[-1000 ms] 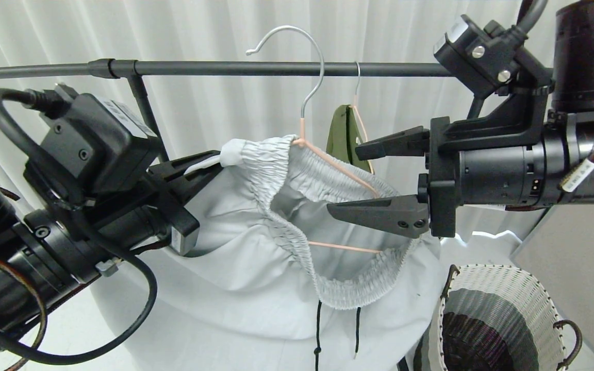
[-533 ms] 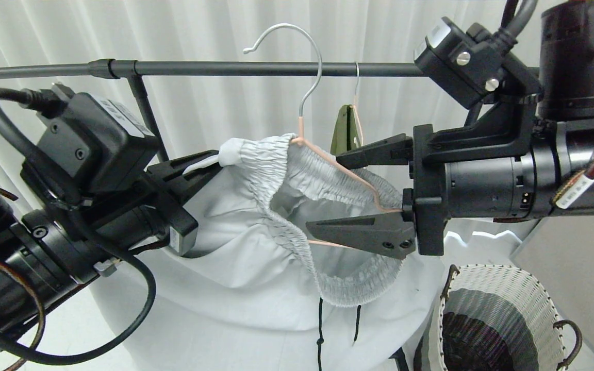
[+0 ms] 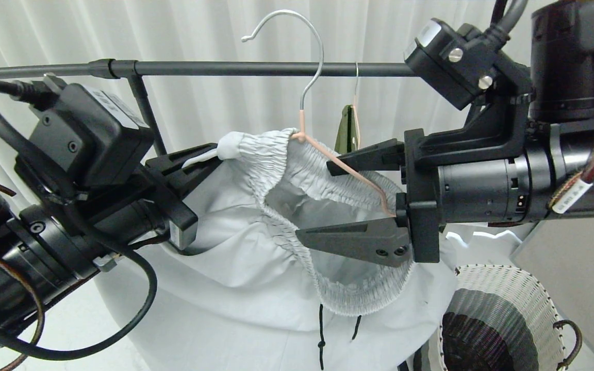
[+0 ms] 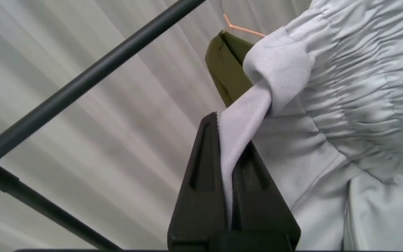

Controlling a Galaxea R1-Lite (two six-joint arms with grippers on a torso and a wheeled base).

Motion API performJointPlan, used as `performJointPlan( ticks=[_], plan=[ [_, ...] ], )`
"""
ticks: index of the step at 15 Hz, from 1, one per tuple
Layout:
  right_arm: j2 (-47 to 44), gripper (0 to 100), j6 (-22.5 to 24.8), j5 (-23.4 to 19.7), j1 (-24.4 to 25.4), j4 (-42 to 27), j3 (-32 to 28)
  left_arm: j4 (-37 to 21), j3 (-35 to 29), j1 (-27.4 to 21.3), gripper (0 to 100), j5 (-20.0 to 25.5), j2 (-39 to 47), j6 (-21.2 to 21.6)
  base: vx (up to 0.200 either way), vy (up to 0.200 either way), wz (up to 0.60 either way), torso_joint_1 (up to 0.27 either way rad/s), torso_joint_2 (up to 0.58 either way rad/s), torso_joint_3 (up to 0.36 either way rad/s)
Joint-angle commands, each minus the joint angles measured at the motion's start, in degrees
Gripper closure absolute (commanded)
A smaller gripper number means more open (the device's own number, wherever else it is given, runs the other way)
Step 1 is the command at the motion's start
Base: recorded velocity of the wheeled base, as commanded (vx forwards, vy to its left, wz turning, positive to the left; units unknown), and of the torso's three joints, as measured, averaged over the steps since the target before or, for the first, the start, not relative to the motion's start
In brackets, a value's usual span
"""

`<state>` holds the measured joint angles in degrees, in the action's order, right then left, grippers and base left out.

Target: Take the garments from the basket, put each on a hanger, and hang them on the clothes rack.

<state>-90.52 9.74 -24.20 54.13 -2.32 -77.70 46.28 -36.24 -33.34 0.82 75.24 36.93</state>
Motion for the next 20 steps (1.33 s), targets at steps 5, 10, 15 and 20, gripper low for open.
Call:
performJointPlan(
  ticks=[5,10,15,20],
  plan=[
    [-1.68,0,-5.26,-0.24,0.19,-0.06,-1.14,0.13,-2.78,-0.94,100,-0.03,1.75,0.08,0.0,0.0,0.0,0.0,0.0,0.0],
    [-2.3,0,-6.4,-0.15,-2.09,-7.0,-6.06,0.13,-3.31,-2.52,100,-0.03,2.28,0.16,0.0,0.0,0.0,0.0,0.0,0.0],
    [-2.39,100,-6.05,0.2,-2.18,-7.62,-5.97,0.13,-3.66,-2.52,100,-0.03,2.37,0.16,0.0,0.0,0.0,0.0,0.0,0.0],
    [-3.18,100,-4.03,0.29,-3.33,-6.47,-5.97,0.13,-3.57,-2.52,100,-0.03,2.54,0.25,0.0,0.0,0.0,0.0,0.0,0.0]
  ],
)
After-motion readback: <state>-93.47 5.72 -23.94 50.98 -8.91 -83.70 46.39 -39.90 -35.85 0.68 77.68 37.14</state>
